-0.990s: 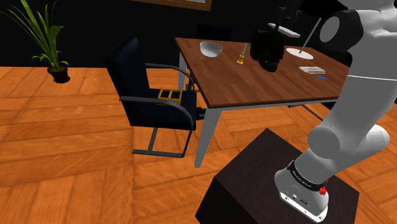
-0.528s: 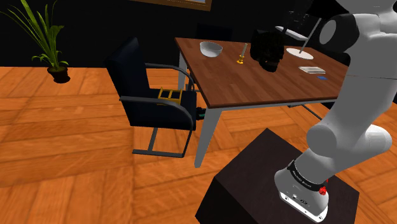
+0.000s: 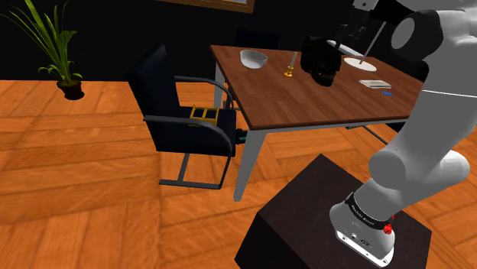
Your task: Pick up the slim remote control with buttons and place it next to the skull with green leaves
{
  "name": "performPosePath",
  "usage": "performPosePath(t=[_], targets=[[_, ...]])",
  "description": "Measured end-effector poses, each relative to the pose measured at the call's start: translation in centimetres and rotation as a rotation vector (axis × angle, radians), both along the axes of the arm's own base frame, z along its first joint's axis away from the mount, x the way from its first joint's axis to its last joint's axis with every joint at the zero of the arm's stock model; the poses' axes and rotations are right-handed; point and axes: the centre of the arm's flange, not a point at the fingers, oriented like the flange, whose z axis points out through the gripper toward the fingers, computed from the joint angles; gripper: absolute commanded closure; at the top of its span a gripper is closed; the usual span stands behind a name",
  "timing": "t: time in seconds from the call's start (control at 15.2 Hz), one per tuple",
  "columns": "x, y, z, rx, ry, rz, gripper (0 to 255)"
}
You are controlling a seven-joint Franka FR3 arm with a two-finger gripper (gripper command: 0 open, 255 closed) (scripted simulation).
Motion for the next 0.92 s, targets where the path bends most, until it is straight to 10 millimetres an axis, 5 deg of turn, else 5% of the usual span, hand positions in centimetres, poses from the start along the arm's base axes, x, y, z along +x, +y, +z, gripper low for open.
performPosePath(t=[0.92], targets=[[-0.1, -0.1, -7.3, 0.0, 0.0, 0.0, 255]])
